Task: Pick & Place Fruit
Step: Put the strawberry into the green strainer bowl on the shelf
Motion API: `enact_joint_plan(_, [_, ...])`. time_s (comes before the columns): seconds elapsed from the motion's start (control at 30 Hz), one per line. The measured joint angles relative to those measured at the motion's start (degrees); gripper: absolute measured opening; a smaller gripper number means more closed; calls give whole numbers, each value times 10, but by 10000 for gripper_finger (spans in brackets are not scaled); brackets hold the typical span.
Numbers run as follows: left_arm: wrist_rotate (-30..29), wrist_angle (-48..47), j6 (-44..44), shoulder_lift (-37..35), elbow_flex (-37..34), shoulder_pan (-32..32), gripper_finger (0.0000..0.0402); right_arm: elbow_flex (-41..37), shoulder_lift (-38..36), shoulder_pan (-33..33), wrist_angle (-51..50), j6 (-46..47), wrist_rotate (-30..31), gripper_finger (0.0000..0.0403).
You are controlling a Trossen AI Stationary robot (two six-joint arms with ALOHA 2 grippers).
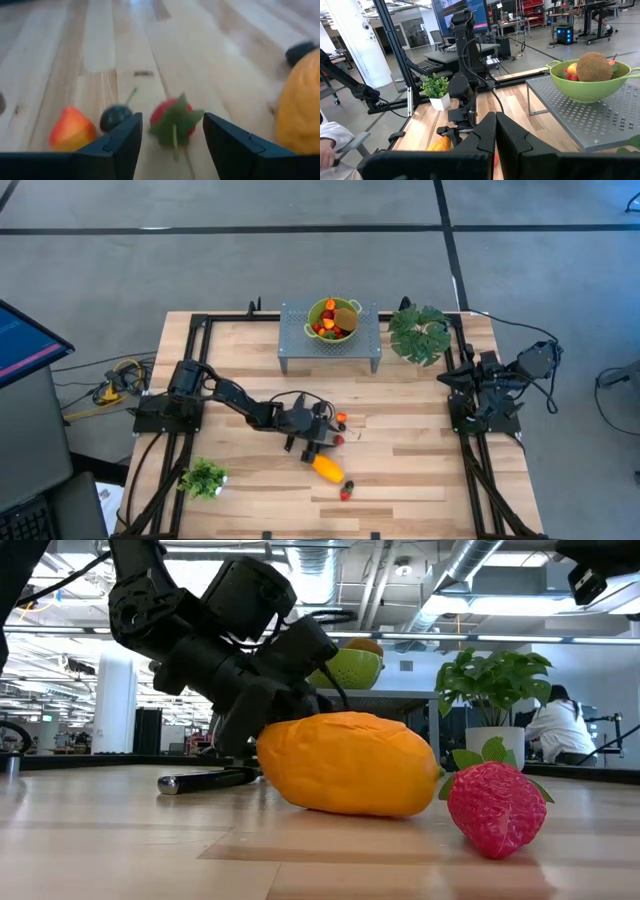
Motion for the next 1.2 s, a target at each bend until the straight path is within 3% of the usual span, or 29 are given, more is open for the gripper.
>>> enact_joint_plan(0.53, [3, 19, -8, 0, 0, -2, 204, 0, 0, 0, 0, 0, 0, 6])
enact_joint_plan(0.83, [14, 25, -6, 59, 42, -17, 204, 0, 0, 0, 0, 0, 0, 6])
enact_joint_plan(1.2, [14, 26, -9, 66, 50, -17, 190, 0, 0, 0, 0, 0, 0, 6])
